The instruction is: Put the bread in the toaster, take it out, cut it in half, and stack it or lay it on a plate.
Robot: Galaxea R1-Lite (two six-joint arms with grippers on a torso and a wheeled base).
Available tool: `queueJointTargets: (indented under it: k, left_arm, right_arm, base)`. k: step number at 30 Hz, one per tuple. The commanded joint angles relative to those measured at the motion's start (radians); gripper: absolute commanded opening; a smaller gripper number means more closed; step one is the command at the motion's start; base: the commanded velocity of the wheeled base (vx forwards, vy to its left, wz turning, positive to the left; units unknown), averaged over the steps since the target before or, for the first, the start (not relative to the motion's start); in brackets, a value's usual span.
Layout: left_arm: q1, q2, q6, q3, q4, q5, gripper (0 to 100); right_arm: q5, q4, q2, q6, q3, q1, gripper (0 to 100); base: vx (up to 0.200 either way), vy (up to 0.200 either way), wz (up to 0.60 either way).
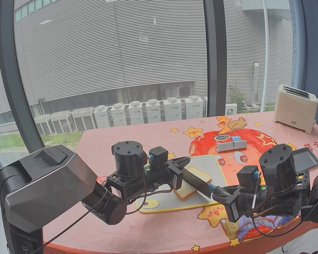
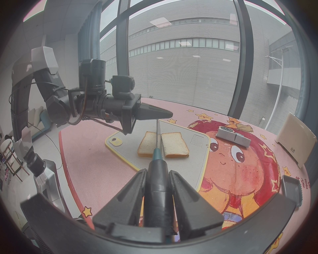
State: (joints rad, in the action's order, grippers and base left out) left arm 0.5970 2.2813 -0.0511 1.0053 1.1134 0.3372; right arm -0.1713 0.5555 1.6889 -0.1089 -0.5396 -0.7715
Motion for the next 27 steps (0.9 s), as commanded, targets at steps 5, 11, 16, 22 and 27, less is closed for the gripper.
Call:
queueJointTargets:
  k: [5, 11, 16, 22, 27]
  left_arm:
    - [0.003, 0.07, -0.001, -0.005, 0.02, 0.0, 0]
    - [0.001, 0.07, -0.001, 0.001, 0.02, 0.0, 0]
    - [0.001, 0.055, 0.002, 0.045, 0.019, 0.0, 0]
    - [-0.003, 0.004, 0.007, 0.078, 0.008, 0.0, 0]
    - [-0.002, 0.012, 0.004, 0.07, 0.013, 0.0, 0]
  right_arm:
    - [-0.001, -0.005, -0.002, -0.002, -0.003, 0.0, 0]
    - [-0.001, -0.008, 0.023, -0.002, 0.001, 0.004, 0]
    - [0.001, 0.004, 0.044, -0.003, -0.002, 0.0, 0]
    - [0.001, 0.004, 0.04, -0.008, -0.007, -0.002, 0]
    - [-0.001, 0.004, 0.037, -0.008, -0.007, -0.003, 0]
  base:
    - [0.0, 0.0, 0.0]
    - [0.0, 0.0, 0.0]
    - [0.0, 0.0, 0.0]
    - [0.0, 0.0, 0.0]
    - [0.0, 0.0, 0.0]
